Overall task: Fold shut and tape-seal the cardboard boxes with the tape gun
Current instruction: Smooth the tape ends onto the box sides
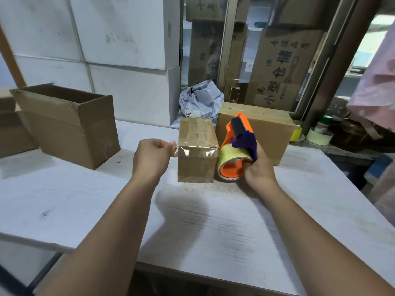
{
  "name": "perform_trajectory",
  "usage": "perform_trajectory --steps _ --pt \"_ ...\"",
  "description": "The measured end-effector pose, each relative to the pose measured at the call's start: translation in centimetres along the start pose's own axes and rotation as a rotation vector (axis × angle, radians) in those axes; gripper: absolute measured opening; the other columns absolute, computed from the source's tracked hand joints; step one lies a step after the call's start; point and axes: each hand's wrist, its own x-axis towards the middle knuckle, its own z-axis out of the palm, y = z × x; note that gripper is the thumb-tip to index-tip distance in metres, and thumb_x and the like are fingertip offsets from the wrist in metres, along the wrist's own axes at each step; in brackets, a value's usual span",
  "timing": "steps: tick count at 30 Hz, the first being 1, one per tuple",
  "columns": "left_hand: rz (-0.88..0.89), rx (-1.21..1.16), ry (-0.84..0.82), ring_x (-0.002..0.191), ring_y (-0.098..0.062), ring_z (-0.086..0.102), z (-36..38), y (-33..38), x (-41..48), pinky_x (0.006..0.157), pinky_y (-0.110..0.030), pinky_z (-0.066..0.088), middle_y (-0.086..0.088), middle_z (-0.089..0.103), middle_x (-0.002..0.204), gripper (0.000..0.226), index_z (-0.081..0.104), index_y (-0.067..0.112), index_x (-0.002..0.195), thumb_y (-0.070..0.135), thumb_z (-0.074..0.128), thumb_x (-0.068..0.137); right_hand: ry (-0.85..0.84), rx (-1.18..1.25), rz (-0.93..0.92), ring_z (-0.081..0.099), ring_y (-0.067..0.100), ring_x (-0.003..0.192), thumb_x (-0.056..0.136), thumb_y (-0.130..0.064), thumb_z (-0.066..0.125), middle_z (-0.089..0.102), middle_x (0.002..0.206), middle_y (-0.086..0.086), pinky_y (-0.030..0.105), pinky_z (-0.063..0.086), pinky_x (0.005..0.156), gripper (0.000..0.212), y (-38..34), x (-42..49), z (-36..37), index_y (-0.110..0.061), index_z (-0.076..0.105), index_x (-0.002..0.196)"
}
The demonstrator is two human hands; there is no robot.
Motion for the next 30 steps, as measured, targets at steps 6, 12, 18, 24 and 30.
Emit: perform_trajectory --steps 6,12,18,24,30 --pt "0.023 -0.009 0.037 0.067 -0.015 0.054 0.5 -0.4 -0.3 0.058 -0.028 0.032 0.011 0.068 0.068 0.034 0.063 0.019 0.059 0.032 0.059 0.090 0.032 0.030 0.064 0.052 0.015 0.107 0.087 0.006 0.050 0.059 0.118 -0.005 0.021 0.036 0.084 0.056 0.1 -0.2 0.5 -0.023 0.049 0.135" --pt "-0.180 -0.235 0.028 0.064 -0.013 0.045 1.8 -0.2 -1.6 0.058 -0.027 0.034 0.005 0.053 0.072 0.029 0.060 0.014 0.090 0.043 0.060 0.089 0.077 0.051 0.100 0.052 0.014 0.099 0.088 0.003 0.047 0.058 0.109 -0.008 0.022 0.036 0.082 0.057 0.2 -0.8 0.6 -0.029 0.049 0.134" --pt "-0.510 -0.571 0.003 0.053 -0.007 0.047 3.2 1.1 -2.3 0.046 -0.018 0.038 0.005 0.056 0.073 0.013 0.061 0.014 0.087 0.016 0.050 0.093 0.108 0.037 0.095 0.049 0.010 0.097 0.088 0.002 0.047 0.057 0.108 -0.009 0.019 0.035 0.082 0.056 -0.3 -1.3 1.0 -0.028 0.048 0.135" --pt "-0.120 -0.417 0.215 0.083 -0.009 0.060 3.2 1.0 -3.1 0.065 -0.018 0.044 0.012 0.061 0.087 0.039 0.058 0.022 0.094 -0.008 0.035 0.084 0.124 0.062 0.094 0.050 0.010 0.095 0.082 0.008 0.045 0.058 0.105 -0.010 0.009 0.032 0.074 0.062 -0.6 -2.1 1.6 -0.027 0.051 0.133" --pt "0.147 -0.096 0.083 0.100 -0.005 0.058 2.7 -0.6 -4.8 0.079 -0.014 0.043 0.012 0.063 0.106 0.054 0.056 0.025 0.119 -0.008 0.033 0.083 0.159 0.098 0.072 0.051 0.007 0.090 0.080 0.009 0.047 0.058 0.096 -0.017 0.010 0.035 0.074 0.059 -1.1 -2.6 1.7 -0.027 0.055 0.126"
